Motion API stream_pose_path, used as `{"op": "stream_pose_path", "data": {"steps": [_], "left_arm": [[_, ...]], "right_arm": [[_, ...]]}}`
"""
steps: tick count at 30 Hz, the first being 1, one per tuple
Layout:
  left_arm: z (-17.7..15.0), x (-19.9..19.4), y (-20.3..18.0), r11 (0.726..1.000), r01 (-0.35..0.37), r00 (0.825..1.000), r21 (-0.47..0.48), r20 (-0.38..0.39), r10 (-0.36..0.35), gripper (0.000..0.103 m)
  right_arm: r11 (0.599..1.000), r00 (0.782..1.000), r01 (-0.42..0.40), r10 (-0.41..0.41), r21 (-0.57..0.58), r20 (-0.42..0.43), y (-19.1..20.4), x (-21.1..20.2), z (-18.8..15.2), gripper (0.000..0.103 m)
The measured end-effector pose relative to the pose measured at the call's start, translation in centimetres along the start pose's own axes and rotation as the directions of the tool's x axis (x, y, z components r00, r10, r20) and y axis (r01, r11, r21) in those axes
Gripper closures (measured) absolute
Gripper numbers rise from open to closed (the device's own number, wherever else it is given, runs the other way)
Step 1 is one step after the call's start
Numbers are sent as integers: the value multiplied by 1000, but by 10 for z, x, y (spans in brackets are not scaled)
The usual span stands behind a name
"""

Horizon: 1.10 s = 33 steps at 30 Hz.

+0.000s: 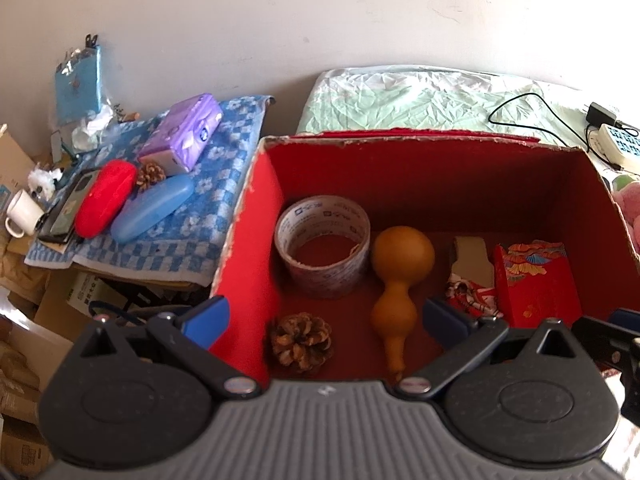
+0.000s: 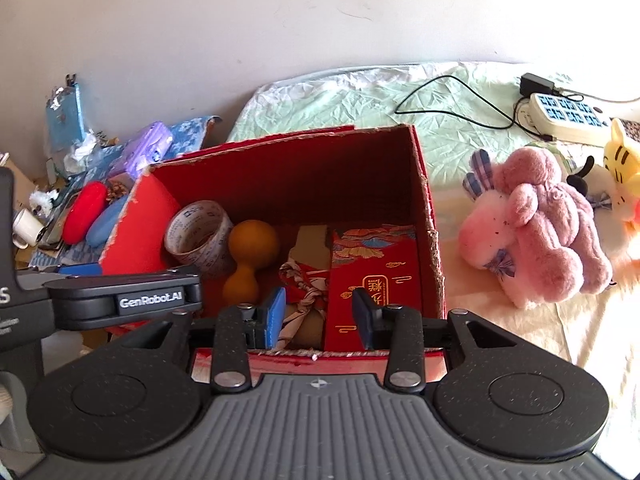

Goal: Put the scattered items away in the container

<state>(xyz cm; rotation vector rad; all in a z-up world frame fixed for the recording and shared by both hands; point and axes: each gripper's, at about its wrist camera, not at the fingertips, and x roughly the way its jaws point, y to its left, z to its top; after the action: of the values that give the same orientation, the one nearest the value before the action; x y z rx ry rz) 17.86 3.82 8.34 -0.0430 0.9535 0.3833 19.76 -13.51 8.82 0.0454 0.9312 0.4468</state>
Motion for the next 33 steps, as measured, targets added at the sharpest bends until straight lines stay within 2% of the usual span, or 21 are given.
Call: {"op": "stream_pose_path", "data": {"steps": [9,13,22,28,33], "left_arm": [[-18,-28,3,997,-50,999,-62,-7,50,1],[-34,-41,0,991,-71,997,-115,-23,69,1],[-78,-55,-10,981,-119,991,-157,-74,108,1],[-99,-48,-14,987,-93,991,-132,-113,78,1],[-103,-33,-13,995,-51,989,-89,-141,38,1]], "right_arm": [[996,998,-61,59,-59,-29,1,-10,-8,61],[991,996,-81,77,-104,-39,-1,-19,-20,57],[980,986,-145,131,-133,-106,-10,-22,-53,56],[984,981,-136,117,-116,-156,-11,-14,-69,56],[993,985,-81,67,-84,-161,-12,-7,-75,54]]}}
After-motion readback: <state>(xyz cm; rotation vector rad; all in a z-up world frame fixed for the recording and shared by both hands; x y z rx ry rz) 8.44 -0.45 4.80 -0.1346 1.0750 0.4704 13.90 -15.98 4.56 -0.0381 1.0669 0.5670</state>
